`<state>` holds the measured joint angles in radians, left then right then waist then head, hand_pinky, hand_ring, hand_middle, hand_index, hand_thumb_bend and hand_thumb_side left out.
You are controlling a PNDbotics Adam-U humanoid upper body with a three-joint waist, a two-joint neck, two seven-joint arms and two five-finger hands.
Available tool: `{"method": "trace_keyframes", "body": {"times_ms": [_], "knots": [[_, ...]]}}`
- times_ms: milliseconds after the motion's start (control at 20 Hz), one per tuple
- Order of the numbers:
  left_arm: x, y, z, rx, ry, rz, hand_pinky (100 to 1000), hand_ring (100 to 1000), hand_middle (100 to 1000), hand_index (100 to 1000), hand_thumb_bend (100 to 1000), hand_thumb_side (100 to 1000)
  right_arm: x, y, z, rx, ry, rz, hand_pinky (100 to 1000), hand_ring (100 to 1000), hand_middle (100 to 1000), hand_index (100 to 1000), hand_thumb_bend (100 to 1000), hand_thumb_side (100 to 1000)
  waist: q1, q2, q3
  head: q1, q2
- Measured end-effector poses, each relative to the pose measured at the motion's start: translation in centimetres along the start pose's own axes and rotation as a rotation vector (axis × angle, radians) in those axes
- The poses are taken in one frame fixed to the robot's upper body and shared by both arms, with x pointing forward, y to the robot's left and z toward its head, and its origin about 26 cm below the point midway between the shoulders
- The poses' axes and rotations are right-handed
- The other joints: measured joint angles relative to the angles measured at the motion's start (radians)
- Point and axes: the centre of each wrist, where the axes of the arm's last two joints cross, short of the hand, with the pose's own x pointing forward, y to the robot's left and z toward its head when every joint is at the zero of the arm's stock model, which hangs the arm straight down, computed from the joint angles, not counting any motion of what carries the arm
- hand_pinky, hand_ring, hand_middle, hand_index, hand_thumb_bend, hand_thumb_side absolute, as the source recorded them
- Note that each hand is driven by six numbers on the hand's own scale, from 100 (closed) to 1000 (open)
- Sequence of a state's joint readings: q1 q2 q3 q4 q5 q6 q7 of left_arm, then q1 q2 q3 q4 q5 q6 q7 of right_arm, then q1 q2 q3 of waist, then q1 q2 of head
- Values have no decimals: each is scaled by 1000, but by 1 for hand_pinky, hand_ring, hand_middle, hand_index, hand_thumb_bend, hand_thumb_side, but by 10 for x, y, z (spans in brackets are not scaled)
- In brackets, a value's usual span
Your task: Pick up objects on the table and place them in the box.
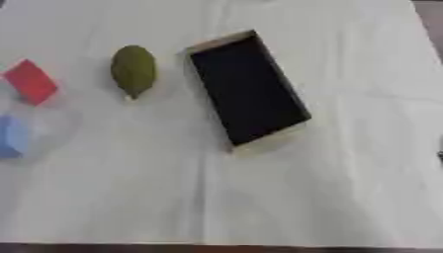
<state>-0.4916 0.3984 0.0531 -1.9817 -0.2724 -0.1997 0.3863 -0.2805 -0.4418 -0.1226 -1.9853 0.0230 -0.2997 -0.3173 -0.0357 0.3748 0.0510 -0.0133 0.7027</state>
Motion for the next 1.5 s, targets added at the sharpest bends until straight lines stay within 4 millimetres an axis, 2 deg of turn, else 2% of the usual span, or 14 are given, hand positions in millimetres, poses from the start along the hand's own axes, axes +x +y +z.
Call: {"method": "trace_keyframes", "body": {"times_ms": [350, 650, 900, 1200, 1500], "knots": [[-3, 6, 5, -47, 8, -45, 761, 742, 679, 866, 300, 393, 0, 0, 0, 0, 1, 0, 854, 818, 635, 872, 100, 629, 9, 0, 0, -1, 1], [-11, 30, 19, -200, 37, -220, 771, 747, 688, 869, 313, 388, -1, -1, 2, 3, 7, 5, 854, 818, 634, 872, 100, 628, 22, 0, 8, -9, 1], [-15, 50, 22, -320, 64, -375, 780, 755, 699, 873, 325, 399, 0, -2, 2, 8, 5, 12, 854, 818, 634, 872, 100, 628, 28, 0, 15, -17, 1], [-17, 69, 22, -498, 120, -499, 803, 769, 720, 892, 369, 412, -1, -5, 3, 12, 9, 27, 855, 818, 635, 873, 100, 629, 37, -3, 25, -27, 4], [-42, 80, 34, -695, 202, -615, 836, 810, 770, 925, 481, 452, -1, -7, 3, 13, 14, 41, 855, 818, 635, 874, 100, 629, 49, -6, 31, -35, 10]]}}
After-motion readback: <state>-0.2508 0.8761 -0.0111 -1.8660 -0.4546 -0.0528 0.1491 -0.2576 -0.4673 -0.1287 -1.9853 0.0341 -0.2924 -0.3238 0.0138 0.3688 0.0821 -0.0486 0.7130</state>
